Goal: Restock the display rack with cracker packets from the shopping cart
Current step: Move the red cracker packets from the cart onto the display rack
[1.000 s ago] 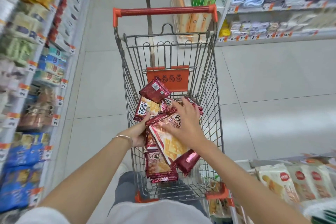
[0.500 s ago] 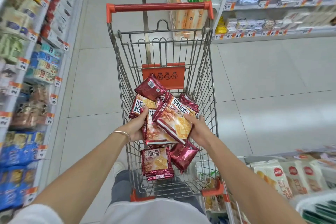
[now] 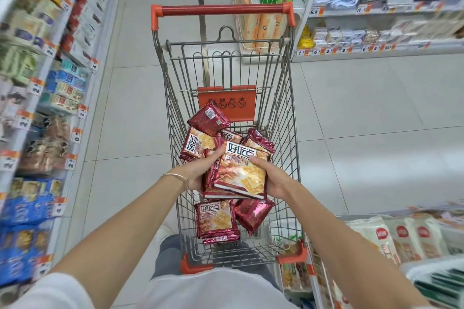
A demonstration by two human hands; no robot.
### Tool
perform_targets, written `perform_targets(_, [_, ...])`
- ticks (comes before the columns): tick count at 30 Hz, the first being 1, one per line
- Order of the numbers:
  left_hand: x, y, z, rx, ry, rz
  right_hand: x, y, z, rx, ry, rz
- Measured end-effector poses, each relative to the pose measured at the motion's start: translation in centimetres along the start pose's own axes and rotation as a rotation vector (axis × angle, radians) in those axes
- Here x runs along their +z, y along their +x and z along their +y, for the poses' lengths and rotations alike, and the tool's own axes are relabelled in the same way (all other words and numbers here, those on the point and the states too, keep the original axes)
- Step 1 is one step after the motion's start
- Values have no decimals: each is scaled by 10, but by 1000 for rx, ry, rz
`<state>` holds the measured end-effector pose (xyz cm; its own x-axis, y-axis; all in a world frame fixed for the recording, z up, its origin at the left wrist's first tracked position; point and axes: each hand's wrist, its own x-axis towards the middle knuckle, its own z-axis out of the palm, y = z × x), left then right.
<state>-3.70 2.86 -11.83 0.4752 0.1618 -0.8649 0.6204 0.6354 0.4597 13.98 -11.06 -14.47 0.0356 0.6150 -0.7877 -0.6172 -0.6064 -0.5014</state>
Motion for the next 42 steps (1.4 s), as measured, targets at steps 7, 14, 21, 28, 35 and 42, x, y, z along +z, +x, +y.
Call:
perform_targets(7, [2, -1, 7, 104, 20, 130, 13, -34, -14, -79, -100, 62])
perform_targets(14, [41, -31, 37, 298, 271, 90, 17, -121, -24, -267, -25, 184])
perform_targets(21, [129, -154, 56, 546, 476, -123, 32, -245, -6, -506, 127, 410])
perform_targets(28, [241, -267, 51, 791, 695, -375, 47, -414, 37, -780, 270, 637])
perform_targets(35, [394, -368, 13, 928, 849, -721, 54, -602, 123, -1002, 316, 950])
perform_targets(42, [535, -442, -70, 967, 1006, -963, 36, -738, 223, -1139, 414, 1209])
